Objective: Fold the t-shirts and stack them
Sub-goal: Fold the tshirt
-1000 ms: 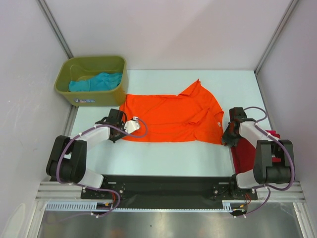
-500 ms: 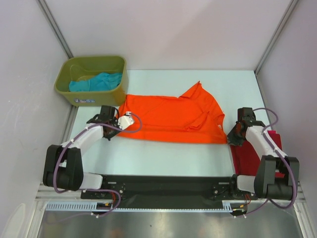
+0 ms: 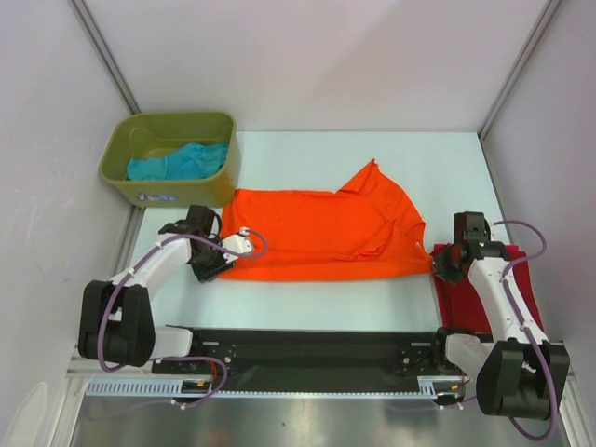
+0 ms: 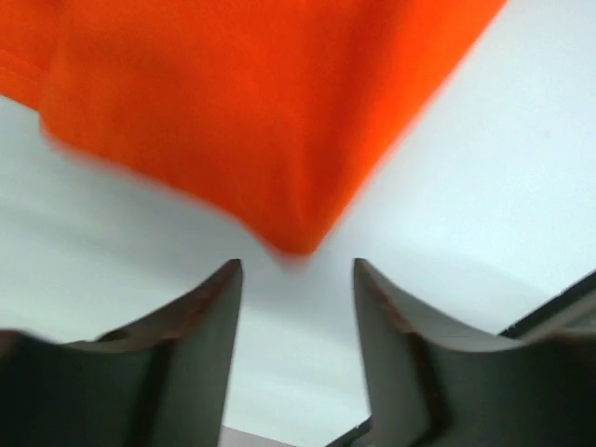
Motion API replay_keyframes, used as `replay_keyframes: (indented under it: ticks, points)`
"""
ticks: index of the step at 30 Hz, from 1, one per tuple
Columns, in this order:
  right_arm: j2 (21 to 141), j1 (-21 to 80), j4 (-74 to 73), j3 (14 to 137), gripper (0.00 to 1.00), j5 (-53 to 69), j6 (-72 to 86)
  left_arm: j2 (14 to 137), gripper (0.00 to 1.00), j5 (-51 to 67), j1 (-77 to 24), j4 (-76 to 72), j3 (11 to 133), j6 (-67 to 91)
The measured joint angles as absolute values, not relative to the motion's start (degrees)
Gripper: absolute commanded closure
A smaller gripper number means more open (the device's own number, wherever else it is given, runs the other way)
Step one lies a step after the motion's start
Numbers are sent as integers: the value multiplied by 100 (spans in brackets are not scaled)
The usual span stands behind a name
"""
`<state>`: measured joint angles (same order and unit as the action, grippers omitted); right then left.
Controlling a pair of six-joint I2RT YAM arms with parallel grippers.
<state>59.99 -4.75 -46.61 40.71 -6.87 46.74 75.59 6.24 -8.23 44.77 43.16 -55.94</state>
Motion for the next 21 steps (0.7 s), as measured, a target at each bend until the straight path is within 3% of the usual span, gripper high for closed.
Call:
replay_keyframes:
  ticks: [2, 4, 7, 12, 17, 21]
  points:
    - [5889, -478, -4657, 3992, 100, -735, 4770, 7559, 19, 620, -814, 4648, 4331, -5631]
    - [5898, -482, -4633, 3916, 100, -727, 4825, 7564, 14, 626, -786, 4786, 4421, -5675]
    - [5961, -480, -4578, 3800, 100, -705, 4847, 7575, 14, 701, -733, 4930, 4976, -5557]
    - [5966, -480, -4473, 3695, 100, -703, 4840, 7601, 25, 1092, -668, 4976, 6836, -5231]
    - [5894, -480, -4397, 3621, 100, -698, 4840, 7577, 11, 705, -622, 4139, 7363, -5317]
    - [5861, -480, -4320, 3551, 100, -659, 4825, 7909, 9, 209, -454, 3450, 6790, -5833]
